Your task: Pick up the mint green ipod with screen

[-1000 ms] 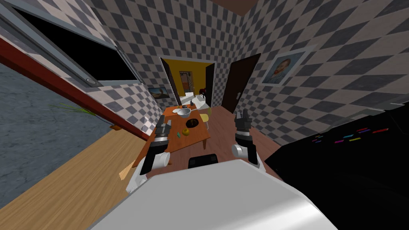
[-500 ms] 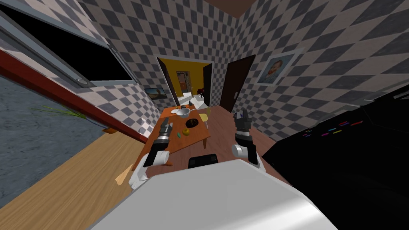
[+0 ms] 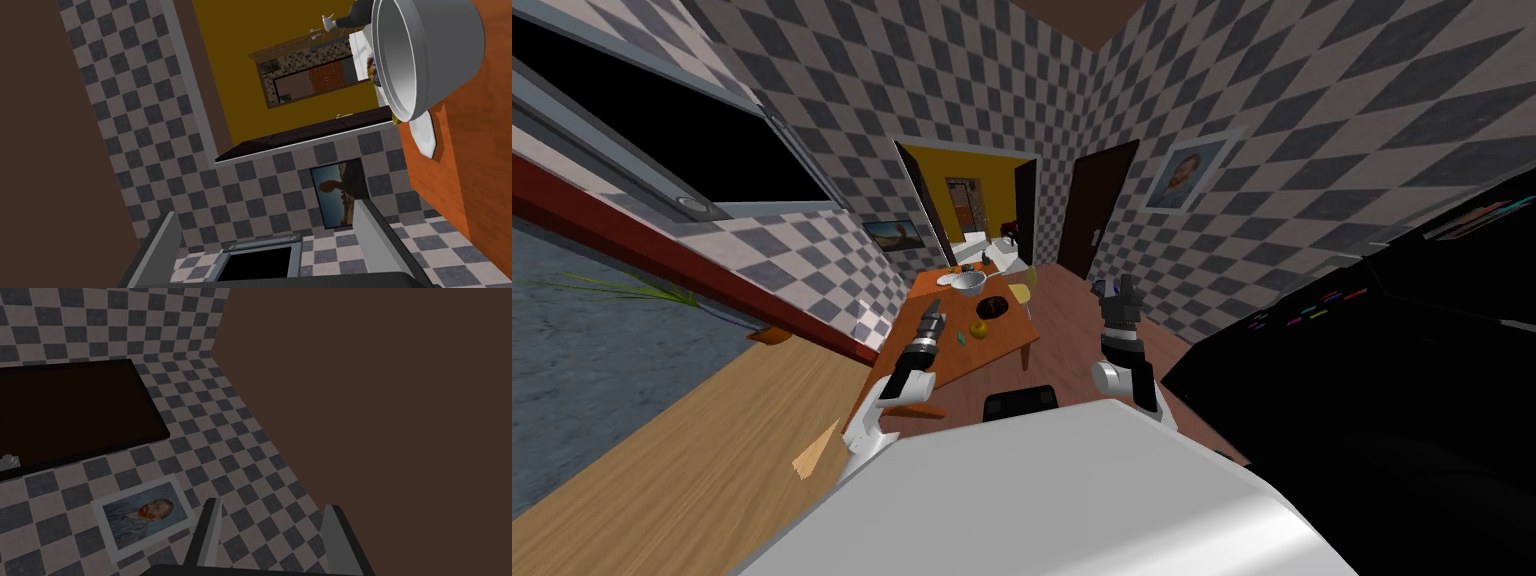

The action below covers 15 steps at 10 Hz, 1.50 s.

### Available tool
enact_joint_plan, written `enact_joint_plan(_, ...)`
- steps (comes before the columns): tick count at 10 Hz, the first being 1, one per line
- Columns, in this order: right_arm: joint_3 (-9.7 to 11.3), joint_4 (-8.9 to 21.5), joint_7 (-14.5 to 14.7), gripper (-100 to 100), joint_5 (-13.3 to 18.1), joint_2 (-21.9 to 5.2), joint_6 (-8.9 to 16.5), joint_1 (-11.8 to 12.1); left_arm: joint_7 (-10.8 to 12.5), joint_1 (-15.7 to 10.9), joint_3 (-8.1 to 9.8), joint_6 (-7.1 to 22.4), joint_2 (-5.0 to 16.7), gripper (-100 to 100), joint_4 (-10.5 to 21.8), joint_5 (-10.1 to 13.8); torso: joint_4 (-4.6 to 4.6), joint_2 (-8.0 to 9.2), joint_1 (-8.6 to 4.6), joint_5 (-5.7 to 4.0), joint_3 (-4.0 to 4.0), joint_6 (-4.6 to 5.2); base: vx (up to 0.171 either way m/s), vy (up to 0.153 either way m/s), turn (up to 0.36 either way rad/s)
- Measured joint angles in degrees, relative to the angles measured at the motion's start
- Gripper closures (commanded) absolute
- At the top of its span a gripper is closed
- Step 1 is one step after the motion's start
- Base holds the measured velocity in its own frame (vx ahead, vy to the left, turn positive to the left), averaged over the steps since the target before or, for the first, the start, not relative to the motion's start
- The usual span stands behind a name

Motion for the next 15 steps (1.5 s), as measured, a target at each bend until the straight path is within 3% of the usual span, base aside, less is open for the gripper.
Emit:
enact_joint_plan(2,0.0,0.0,0.0,0,0.0,0.0,0.0,0.0,0.07,-1.45,0.35,2.77,1.23,-100,3.65,0.33,-0.01,-0.01,-0.01,0.01,-0.01,0.0,-0.034,0.058,-0.132)
enact_joint_plan(5,0.0,0.0,0.0,0,0.0,0.0,0.0,0.0,0.61,-4.62,1.26,7.21,4.72,-100,9.32,1.83,0.0,-0.02,0.01,0.0,-0.01,0.02,-0.03,0.057,-0.096)
enact_joint_plan(6,0.0,0.0,0.0,0,0.0,0.0,0.0,0.0,0.75,-5.04,1.45,9.45,5.45,-100,10.11,2.21,-0.01,-0.03,-0.04,0.0,-0.02,-0.02,-0.012,0.023,0.023)
enact_joint_plan(8,0.0,0.0,0.0,0,0.0,0.0,0.0,0.0,0.57,-5.76,1.61,11.14,6.14,-100,12.92,2.57,-0.01,-0.05,-0.12,-0.03,-0.03,0.02,-0.024,0.035,-0.117)
enact_joint_plan(10,0.0,0.0,0.0,0,0.0,0.0,0.0,0.0,0.42,-8.72,1.9,13.96,7.43,-100,17.55,3.29,-0.01,-0.04,-0.06,-0.01,-0.02,0.02,-0.03,0.05,-0.123)
enact_joint_plan(15,0.0,0.0,0.0,0,0.0,0.0,0.0,0.01,0.28,-10.47,2.48,20.29,9.75,-100,22.53,4.87,-0.02,-0.09,-0.17,-0.03,-0.05,-0.03,-0.015,0.027,-0.076)
